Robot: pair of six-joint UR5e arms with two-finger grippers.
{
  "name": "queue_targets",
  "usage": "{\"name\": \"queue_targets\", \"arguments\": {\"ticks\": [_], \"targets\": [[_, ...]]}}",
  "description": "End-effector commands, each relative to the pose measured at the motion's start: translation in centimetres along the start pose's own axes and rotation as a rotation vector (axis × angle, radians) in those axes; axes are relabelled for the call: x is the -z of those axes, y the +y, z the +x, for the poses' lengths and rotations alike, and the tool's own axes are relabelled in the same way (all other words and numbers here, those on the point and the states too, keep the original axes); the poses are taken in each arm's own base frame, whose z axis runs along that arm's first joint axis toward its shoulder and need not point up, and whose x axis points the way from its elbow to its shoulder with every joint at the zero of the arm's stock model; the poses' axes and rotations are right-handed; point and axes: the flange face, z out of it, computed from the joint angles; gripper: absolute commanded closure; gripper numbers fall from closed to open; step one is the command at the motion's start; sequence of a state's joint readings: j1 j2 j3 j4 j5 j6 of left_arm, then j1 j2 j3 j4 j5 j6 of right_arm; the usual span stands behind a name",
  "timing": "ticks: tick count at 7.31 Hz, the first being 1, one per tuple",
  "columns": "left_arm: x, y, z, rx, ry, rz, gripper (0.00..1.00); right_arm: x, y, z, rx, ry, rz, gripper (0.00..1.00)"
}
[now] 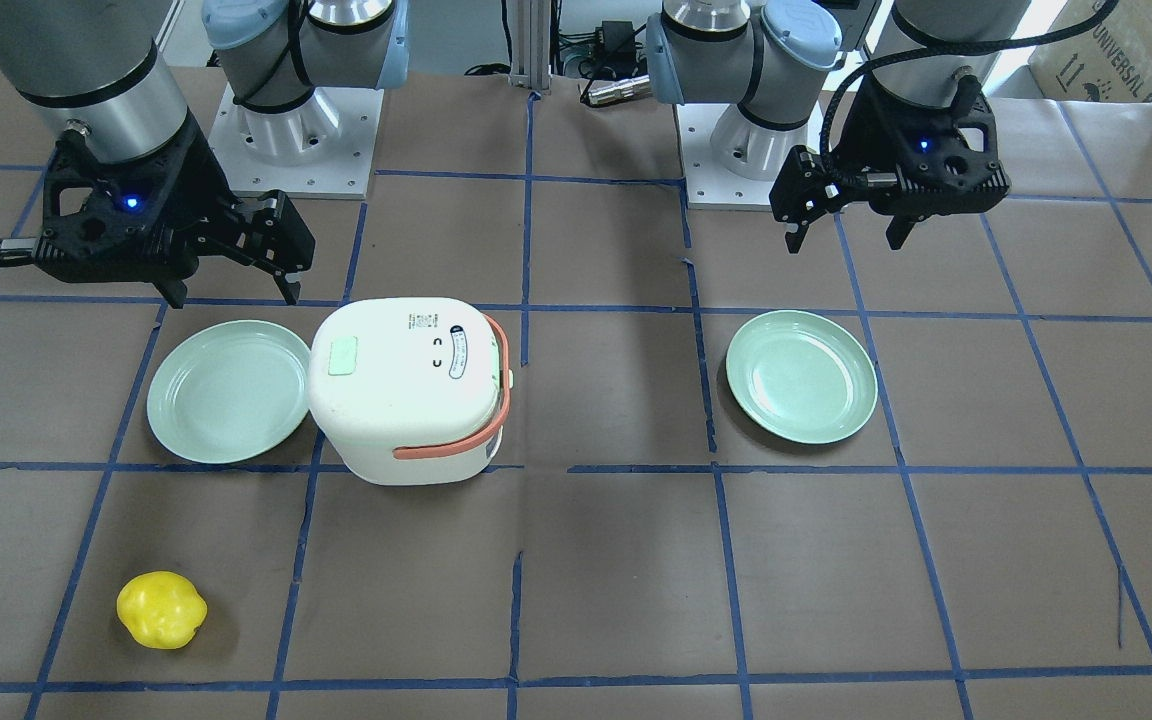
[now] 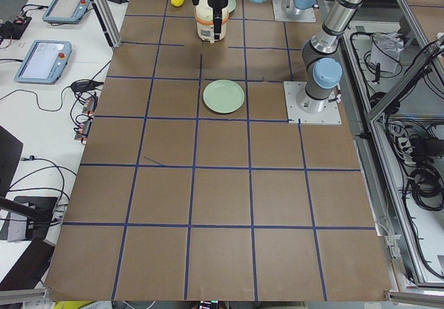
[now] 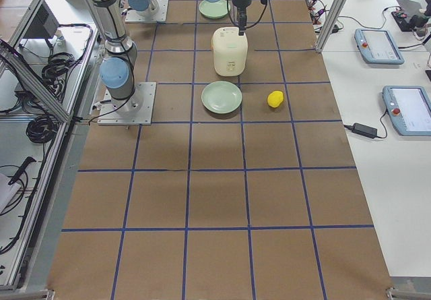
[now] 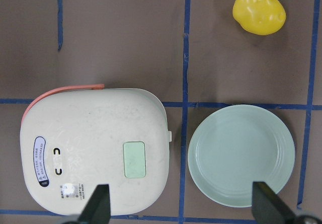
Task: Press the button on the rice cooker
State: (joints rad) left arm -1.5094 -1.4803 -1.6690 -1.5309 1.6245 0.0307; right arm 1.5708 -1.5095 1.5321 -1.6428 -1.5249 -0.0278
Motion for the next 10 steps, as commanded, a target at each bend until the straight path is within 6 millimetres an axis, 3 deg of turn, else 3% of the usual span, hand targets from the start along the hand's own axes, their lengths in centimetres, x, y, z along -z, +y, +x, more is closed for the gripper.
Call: {"name": "queue_targets", "arguments": {"ticks": [1,10], "targets": [[-0.02,0.01,0.00,0.000,0.000,-0.002,0.00,-0.19,-0.17,0.09,0.000,0.000,-0.003,0.00],[-0.02,0.01,0.00,0.000,0.000,-0.002,0.00,-0.07,-0.51,-0.10,0.000,-0.020,0.011,0.00]]}}
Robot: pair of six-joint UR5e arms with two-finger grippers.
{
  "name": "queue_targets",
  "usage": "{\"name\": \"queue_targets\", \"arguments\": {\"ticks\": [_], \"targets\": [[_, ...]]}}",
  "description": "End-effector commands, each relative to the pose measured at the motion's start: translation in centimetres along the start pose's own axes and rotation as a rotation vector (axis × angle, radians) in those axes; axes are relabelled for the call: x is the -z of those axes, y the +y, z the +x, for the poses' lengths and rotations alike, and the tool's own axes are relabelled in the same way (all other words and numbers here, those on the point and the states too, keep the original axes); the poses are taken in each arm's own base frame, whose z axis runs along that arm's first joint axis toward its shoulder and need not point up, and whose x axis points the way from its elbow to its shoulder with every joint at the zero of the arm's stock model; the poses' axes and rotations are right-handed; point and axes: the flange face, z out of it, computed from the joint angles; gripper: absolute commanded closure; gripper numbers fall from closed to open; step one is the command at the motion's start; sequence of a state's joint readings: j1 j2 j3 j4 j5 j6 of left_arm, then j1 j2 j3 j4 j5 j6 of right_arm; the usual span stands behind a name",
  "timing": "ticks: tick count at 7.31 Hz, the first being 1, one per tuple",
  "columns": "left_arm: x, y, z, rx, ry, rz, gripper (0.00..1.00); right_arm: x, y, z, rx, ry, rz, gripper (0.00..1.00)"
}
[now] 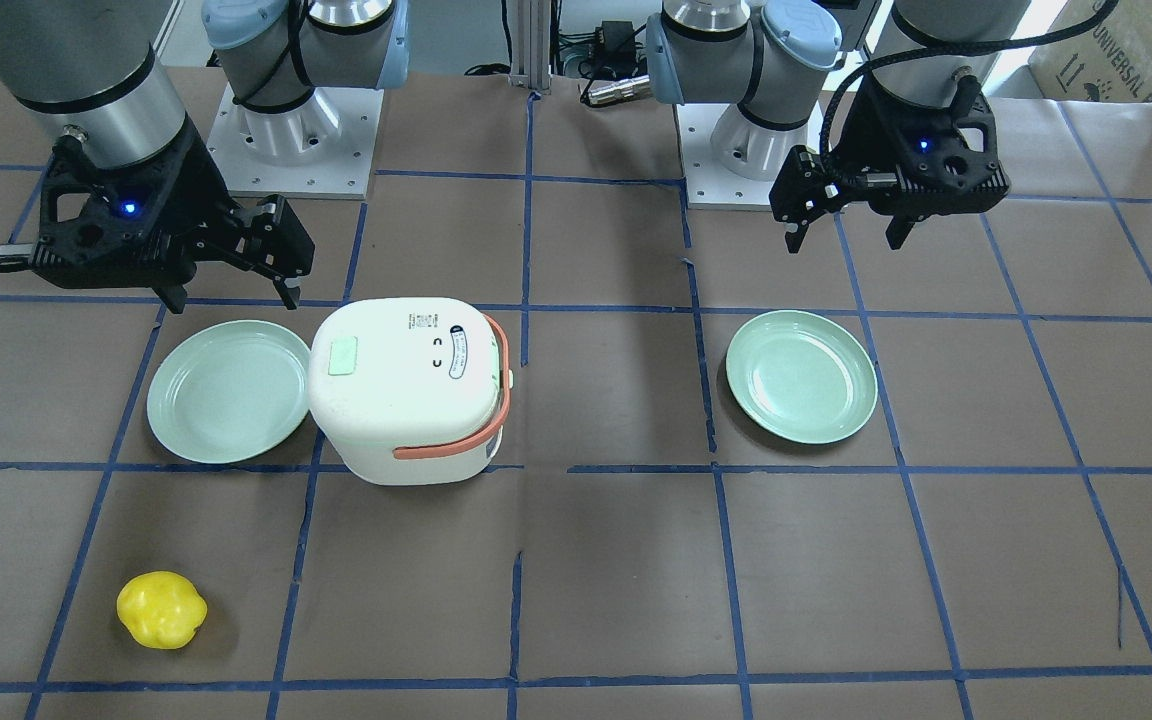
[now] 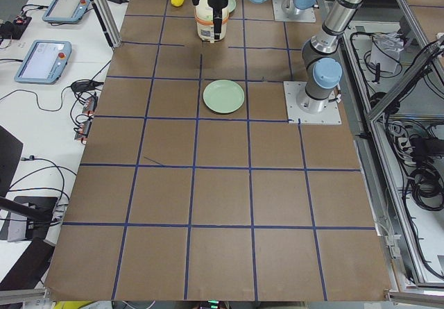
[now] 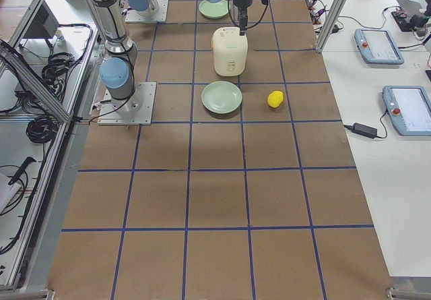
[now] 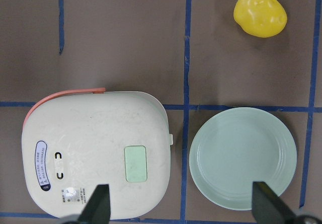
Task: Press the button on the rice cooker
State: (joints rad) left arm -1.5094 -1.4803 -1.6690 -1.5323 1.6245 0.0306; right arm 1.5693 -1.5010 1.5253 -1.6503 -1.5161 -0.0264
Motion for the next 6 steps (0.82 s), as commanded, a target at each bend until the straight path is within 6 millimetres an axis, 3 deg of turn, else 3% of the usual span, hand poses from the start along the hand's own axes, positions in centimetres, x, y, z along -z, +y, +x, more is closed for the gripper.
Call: {"name": "queue_targets", "arguments": {"ticks": [1,2,3,4,5,6], "targets": [[0.0,0.0,0.0,0.000,0.000,0.000,0.00,0.0,-0.1,-0.2,0.003,-0.016,0.005,0.00],[0.0,0.0,0.0,0.000,0.000,0.001,0.00,0.0,-0.1,-0.2,0.003,-0.017,0.007,0.01],[0.0,0.0,0.0,0.000,0.000,0.001,0.00,-0.1,-0.1,-0.2,0.003,-0.017,0.005,0.23],[0.0,0.0,0.0,0.000,0.000,0.001,0.00,-0.2,0.0,-0.2,0.000,-0.020,0.002,0.77],[0.0,0.0,0.0,0.000,0.000,0.001,0.00,-0.6,0.0,-0.4,-0.003,-0.040,-0.008,0.94],[0.0,0.0,0.0,0.000,0.000,0.000,0.00,-2.3,0.1,-0.4,-0.002,-0.057,-0.041,0.96]]}}
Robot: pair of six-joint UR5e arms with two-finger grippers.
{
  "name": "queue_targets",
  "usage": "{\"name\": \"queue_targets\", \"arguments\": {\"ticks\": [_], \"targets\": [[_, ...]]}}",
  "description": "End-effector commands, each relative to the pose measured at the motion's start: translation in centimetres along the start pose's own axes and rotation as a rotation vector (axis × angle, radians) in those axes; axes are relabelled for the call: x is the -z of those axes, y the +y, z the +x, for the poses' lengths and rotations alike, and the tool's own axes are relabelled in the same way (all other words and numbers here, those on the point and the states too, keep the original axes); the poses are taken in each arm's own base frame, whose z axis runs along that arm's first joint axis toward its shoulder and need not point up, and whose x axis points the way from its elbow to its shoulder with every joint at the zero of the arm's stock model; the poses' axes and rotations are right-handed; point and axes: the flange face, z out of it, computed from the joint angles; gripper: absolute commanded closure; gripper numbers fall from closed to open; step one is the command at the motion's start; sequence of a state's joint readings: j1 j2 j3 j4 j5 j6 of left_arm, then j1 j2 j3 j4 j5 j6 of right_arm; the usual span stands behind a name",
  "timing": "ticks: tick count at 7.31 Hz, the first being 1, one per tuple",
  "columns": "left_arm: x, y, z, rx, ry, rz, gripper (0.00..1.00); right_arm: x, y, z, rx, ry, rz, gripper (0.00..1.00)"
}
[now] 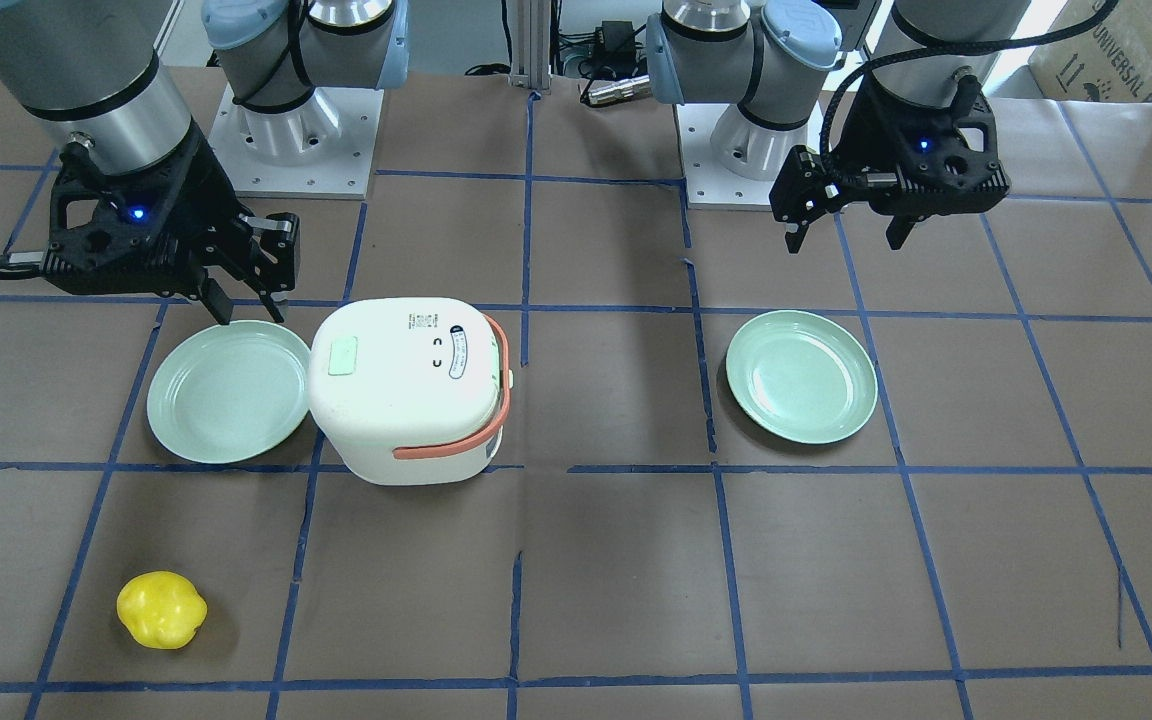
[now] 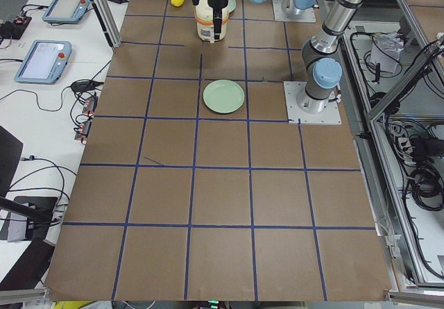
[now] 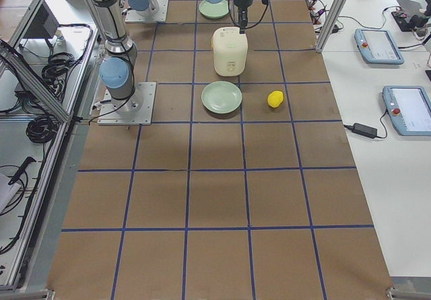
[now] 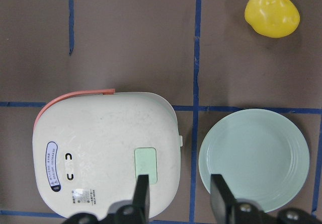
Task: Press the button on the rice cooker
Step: 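Move the right gripper over the rice cooker's green button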
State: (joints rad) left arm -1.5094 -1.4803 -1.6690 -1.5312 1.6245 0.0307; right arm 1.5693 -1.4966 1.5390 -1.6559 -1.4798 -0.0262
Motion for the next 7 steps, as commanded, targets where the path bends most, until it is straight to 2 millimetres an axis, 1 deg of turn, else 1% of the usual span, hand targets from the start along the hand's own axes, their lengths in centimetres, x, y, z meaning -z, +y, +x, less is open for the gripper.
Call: {"name": "queue_targets", "arguments": {"ticks": [1,3,4,7], "targets": [[0.0,0.0,0.0,0.000,0.000,0.000,0.00,-3.7,0.6,-0.1,-0.001,-0.026,-0.071,0.96],[0.0,0.0,0.0,0.000,0.000,0.000,0.00,-6.8,1.5,-0.7,0.027,-0.036,-0.092,0.95],[0.0,0.0,0.0,0.000,0.000,0.000,0.00,-7.8,1.8,-0.7,0.028,-0.036,-0.095,0.95],[0.0,0.0,0.0,0.000,0.000,0.000,0.00,-8.9,1.6,-0.7,0.029,-0.042,-0.113,0.94]]}}
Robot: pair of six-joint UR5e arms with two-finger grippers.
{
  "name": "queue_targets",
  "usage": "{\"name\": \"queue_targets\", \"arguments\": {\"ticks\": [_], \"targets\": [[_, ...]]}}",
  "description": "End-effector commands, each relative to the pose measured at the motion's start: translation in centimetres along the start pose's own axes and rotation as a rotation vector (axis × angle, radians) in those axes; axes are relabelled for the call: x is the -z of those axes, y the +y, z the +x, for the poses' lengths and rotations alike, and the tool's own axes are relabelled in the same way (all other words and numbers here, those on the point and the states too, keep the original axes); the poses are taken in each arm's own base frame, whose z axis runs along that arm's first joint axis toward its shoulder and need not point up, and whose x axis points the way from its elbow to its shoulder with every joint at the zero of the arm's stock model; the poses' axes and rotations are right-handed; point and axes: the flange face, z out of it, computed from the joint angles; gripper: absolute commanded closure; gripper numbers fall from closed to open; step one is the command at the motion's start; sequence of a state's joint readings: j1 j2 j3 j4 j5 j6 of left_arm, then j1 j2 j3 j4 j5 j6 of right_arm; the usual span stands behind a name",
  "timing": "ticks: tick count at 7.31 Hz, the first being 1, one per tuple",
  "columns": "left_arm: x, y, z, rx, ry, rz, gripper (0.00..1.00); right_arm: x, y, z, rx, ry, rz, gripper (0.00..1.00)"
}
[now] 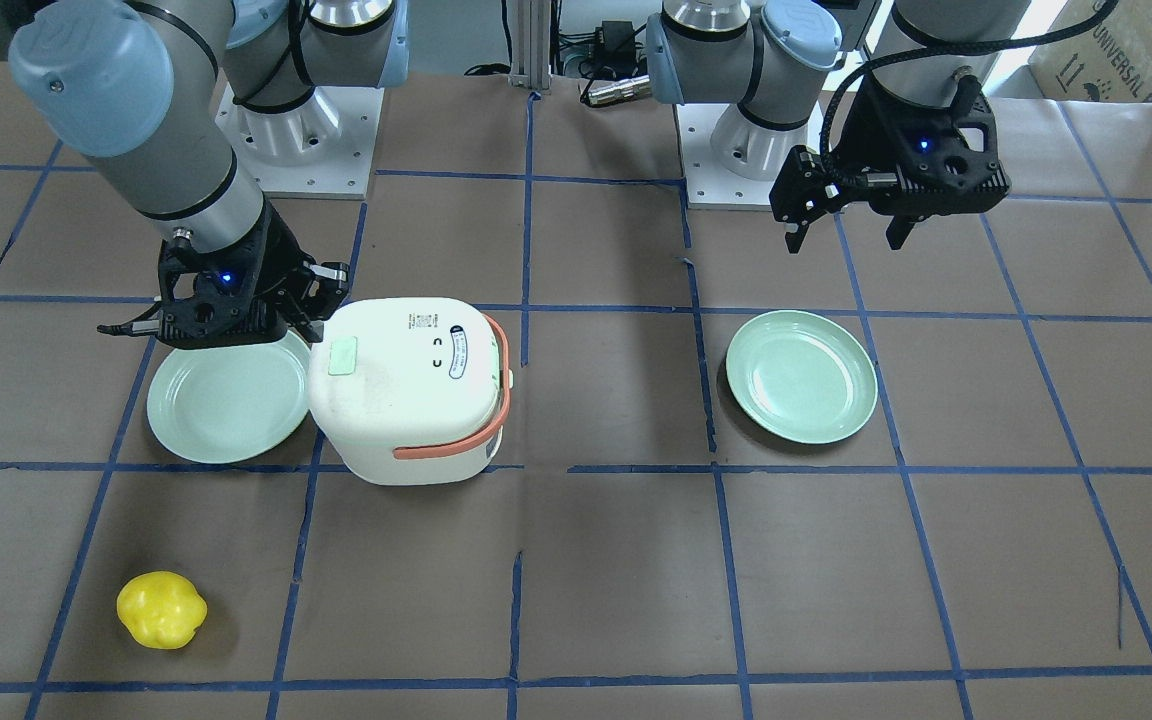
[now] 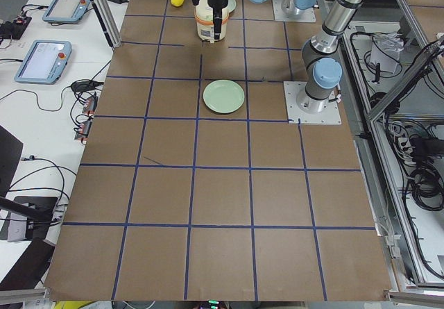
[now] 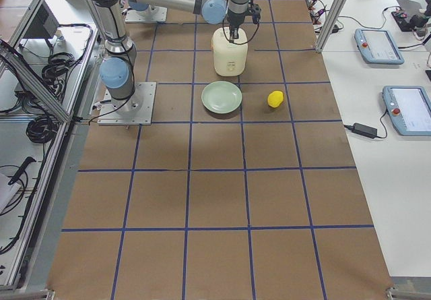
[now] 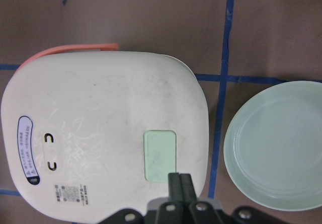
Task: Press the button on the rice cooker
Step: 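Move the right gripper over the rice cooker's green button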
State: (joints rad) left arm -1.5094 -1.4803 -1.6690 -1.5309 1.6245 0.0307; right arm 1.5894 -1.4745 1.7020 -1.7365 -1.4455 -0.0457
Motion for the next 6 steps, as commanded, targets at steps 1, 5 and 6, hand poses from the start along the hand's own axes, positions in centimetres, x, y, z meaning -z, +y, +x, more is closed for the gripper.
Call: {"name": "queue_targets", "arguments": {"ticks": [1,5,6], "targets": [[0.07,0.05,0.00,0.000,0.000,0.002,0.00,-0.77,-0.34,-0.52,0.006,-0.032,-0.008,0.94],[0.00,0.00,0.00,0.000,0.000,0.000,0.00,-1.62,-1.08,-0.63,0.026,-0.032,-0.002,0.94],[-0.02,0.02,0.00,0.000,0.000,-0.002,0.00,-1.76,-1.17,-0.61,0.027,-0.032,-0.004,0.94]]}}
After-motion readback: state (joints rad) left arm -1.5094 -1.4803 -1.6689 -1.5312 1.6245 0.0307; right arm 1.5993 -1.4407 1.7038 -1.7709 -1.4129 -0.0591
